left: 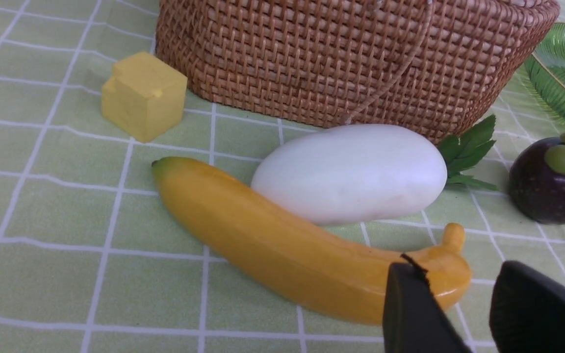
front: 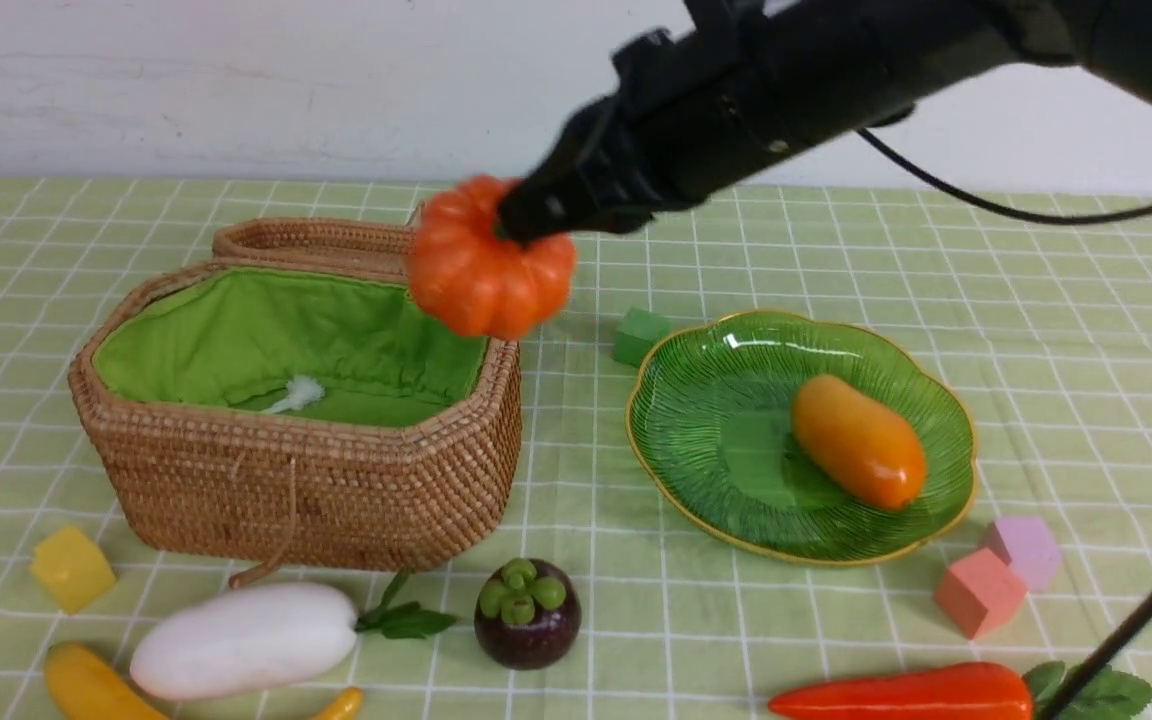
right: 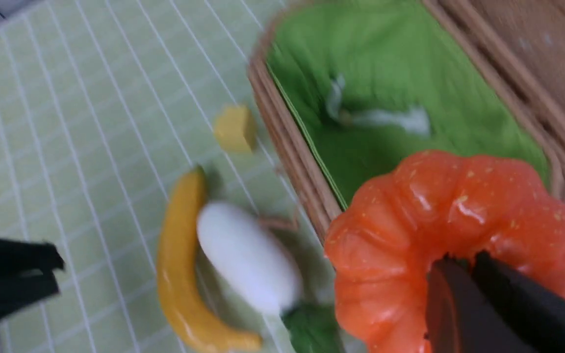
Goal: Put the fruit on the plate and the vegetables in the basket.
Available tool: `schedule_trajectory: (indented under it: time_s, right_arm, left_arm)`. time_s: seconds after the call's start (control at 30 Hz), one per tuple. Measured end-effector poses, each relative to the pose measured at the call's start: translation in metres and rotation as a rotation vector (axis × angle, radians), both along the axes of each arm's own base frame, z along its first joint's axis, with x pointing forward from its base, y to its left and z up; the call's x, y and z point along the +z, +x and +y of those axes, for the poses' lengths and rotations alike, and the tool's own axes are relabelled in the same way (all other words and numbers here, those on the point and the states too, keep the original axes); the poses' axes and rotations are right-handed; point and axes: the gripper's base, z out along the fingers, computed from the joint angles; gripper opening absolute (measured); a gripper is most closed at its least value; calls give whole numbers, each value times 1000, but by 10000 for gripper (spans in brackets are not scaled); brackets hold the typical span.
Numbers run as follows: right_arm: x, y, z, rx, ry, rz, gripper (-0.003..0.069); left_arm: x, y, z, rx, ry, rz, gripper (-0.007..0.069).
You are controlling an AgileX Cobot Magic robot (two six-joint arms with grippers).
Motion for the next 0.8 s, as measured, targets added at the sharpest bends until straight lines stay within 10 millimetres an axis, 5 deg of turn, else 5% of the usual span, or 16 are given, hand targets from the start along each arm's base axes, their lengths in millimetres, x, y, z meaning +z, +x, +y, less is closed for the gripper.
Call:
schedule_trajectory:
  time_s: [0.2,0.43,0.53,0.73,0.8]
  right_arm:
    - [-43,31,47,0,50,8,26]
    - [-96,62,59,-85,34,45,56]
    - [-100,63,60,-92,39,54,122]
    - [-98,63,60,-92,43,51,368]
    - [-91,59,57,-77,32,49,504]
  left_arm:
    - [0,0,0,0,0,0,239]
    - [0,0,0,0,0,0,239]
    - [0,0,0,0,0,0,239]
    - [0,0,0,0,0,0,239]
    - [0,0,0,0,0,0,239]
